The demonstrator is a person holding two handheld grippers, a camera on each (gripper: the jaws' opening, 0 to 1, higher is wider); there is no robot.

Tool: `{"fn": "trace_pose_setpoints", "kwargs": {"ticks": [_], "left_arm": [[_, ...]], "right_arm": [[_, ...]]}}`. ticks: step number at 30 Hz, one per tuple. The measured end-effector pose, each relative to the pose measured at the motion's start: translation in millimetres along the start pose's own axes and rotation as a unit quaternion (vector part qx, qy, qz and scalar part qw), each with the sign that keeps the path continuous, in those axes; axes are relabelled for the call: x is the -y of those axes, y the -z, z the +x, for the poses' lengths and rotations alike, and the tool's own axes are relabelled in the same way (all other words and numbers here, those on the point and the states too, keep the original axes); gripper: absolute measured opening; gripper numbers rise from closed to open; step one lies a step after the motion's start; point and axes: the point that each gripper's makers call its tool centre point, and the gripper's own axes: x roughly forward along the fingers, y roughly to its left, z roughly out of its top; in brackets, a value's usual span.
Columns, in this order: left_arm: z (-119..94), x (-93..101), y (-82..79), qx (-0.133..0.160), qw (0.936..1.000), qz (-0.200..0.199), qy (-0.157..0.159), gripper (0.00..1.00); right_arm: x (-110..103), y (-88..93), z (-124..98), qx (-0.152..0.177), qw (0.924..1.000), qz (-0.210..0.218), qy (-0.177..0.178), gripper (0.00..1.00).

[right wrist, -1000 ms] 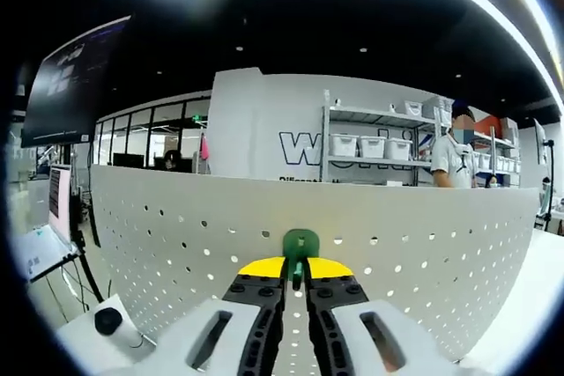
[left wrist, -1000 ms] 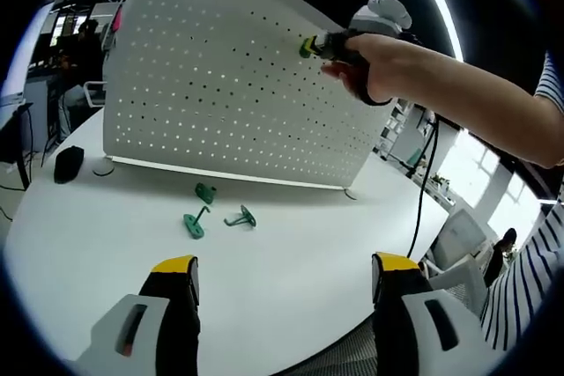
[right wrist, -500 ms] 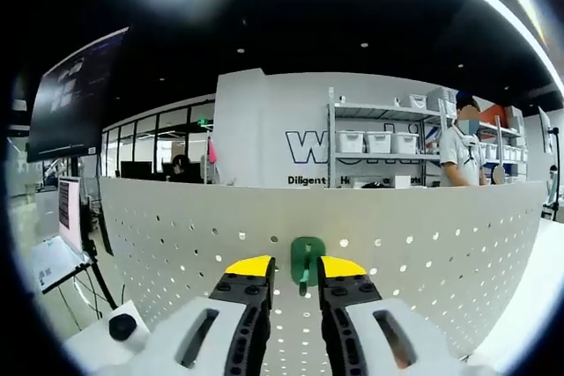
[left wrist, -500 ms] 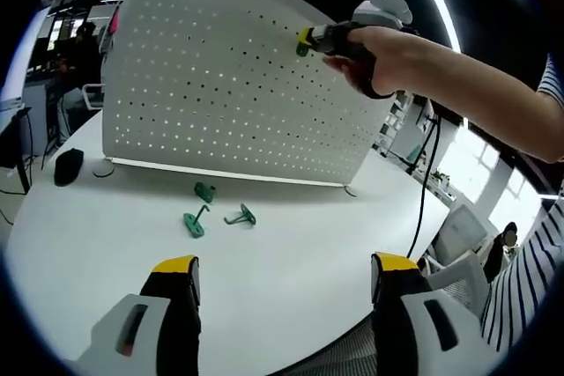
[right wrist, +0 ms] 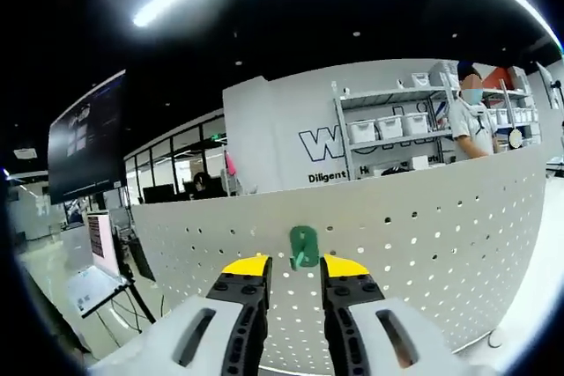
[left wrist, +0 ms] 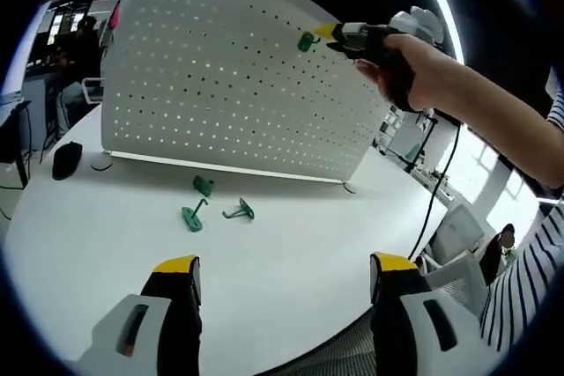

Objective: Insert the hook assembly into the mounting plate slot until the hook locks in place.

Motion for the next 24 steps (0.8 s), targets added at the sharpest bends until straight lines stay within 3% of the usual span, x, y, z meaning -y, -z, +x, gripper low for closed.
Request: {"fn": "trace_pose_setpoints", "kwargs": {"ticks": [5, 11, 13, 16, 19, 24], "left_arm": [[1, -0.4, 3.9, -0.01, 0.9999, -0.008, 0.0, 0.81], [1, -1.9, 5.8, -0.016, 0.9998, -0.01, -0.004, 0.8], [2, -1.7, 6.9, -0.018, 0.9998, -0.01, -0.004, 0.8], [2, -1.3, 8.2, -0.021, 0.9997, -0.01, -0.003, 0.8], [2, -1.9, 10.3, -0.027, 0.9996, -0.009, -0.004, 0.8], [3, -3.1, 11.8, -0.03, 0.9994, -0.012, -0.007, 0.82]], "right_arm": [[11, 16.5, -16, -0.028, 0.9995, -0.001, -0.012, 0.21], [21, 48.4, -42, -0.071, 0.9966, -0.025, -0.034, 0.21], [21, 60.0, -50, -0.086, 0.9944, -0.042, -0.044, 0.21], [21, 71.5, -60, -0.093, 0.9886, -0.106, -0.052, 0.21], [13, 88.3, -70, -0.115, 0.9818, -0.13, -0.078, 0.21], [8, 109.4, -85, -0.138, 0.9775, -0.13, -0.093, 0.21]]}}
